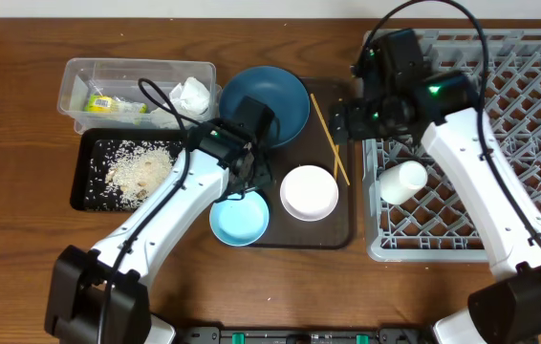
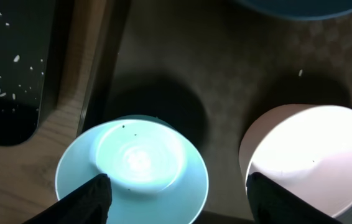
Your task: Sort waste into correct bins and load items into the dishwasher rack
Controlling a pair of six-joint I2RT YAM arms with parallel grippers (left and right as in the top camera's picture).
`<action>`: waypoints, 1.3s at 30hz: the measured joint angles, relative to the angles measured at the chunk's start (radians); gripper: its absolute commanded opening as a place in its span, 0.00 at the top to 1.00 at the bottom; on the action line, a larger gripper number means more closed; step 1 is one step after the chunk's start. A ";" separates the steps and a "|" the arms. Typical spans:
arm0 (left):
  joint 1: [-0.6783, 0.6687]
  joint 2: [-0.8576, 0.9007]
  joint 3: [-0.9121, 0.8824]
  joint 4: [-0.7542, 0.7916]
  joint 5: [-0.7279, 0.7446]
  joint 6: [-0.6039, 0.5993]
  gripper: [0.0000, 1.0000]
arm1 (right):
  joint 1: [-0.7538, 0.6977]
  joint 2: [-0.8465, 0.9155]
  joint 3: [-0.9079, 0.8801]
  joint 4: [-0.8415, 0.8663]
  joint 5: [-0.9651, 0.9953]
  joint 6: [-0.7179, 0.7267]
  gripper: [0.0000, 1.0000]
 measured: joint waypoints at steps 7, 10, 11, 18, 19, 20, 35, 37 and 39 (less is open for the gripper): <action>0.000 0.026 0.000 0.003 -0.008 -0.041 0.22 | -0.007 0.000 0.000 -0.005 0.000 0.000 0.05; 0.000 0.033 0.000 0.005 -0.008 -0.061 0.22 | -0.007 0.000 0.000 -0.005 0.000 0.000 0.07; 0.000 0.036 0.000 0.006 -0.008 -0.068 0.22 | -0.007 0.000 0.000 -0.005 0.000 -0.001 0.07; -0.023 0.075 0.000 0.006 -0.012 -0.120 0.22 | -0.007 0.000 0.000 -0.005 0.000 -0.013 0.09; -0.030 0.085 0.000 0.006 -0.012 -0.124 0.22 | -0.007 0.000 0.000 -0.006 0.000 -0.014 0.09; -0.036 0.091 0.000 0.006 -0.012 -0.128 0.22 | -0.007 0.000 0.000 -0.006 0.000 -0.015 0.09; -0.056 0.103 0.000 0.006 -0.012 -0.158 0.24 | -0.007 0.000 0.000 -0.007 0.000 -0.030 0.11; -0.056 0.104 0.000 0.006 -0.012 -0.161 0.24 | -0.007 0.000 0.000 -0.009 0.000 -0.031 0.11; -0.056 0.104 0.000 0.006 -0.011 -0.162 0.25 | -0.007 0.000 0.000 -0.011 0.000 -0.033 0.11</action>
